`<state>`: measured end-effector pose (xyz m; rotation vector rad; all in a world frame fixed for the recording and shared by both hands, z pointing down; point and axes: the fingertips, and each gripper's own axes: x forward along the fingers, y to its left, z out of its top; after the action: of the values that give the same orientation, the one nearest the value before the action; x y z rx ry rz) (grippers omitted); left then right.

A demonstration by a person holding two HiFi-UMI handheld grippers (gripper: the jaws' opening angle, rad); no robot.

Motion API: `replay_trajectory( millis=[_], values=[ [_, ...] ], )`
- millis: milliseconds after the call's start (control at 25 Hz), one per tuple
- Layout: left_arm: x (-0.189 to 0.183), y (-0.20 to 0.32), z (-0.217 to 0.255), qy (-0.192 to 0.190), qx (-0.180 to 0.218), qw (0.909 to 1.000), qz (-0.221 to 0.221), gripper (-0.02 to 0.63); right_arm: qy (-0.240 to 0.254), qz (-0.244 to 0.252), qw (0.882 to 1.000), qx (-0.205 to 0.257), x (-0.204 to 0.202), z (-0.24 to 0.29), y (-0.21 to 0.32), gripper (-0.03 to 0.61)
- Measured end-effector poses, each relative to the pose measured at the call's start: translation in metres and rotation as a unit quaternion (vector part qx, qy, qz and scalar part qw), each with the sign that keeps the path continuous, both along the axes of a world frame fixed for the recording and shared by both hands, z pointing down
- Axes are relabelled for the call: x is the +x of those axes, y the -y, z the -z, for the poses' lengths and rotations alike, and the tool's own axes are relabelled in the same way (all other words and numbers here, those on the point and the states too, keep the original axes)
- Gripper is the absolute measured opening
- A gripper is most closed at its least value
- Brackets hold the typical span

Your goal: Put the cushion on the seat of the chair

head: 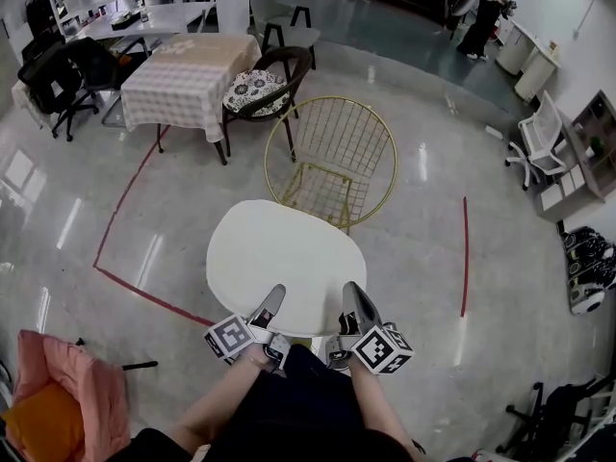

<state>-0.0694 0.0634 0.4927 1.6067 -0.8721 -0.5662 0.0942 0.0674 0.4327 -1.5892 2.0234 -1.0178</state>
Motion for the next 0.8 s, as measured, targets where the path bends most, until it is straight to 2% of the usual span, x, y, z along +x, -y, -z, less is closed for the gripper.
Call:
replay_trajectory(
  millis=[400, 800],
  values=[
    [0.028, 0.058, -0.004, -0.008, 0.006, 0.9999, 0.011, 0.081, 0.003, 0.016, 1.000, -0.001, 0.027, -0.005, 0.061, -0.012],
    [0.037, 0.061, 0.000, -0.012, 0.004, 0.9999, 0.010, 0.081, 0.009, 0.022, 1.000, -0.015, 0.028, -0.013, 0.061, -0.012]
  ],
)
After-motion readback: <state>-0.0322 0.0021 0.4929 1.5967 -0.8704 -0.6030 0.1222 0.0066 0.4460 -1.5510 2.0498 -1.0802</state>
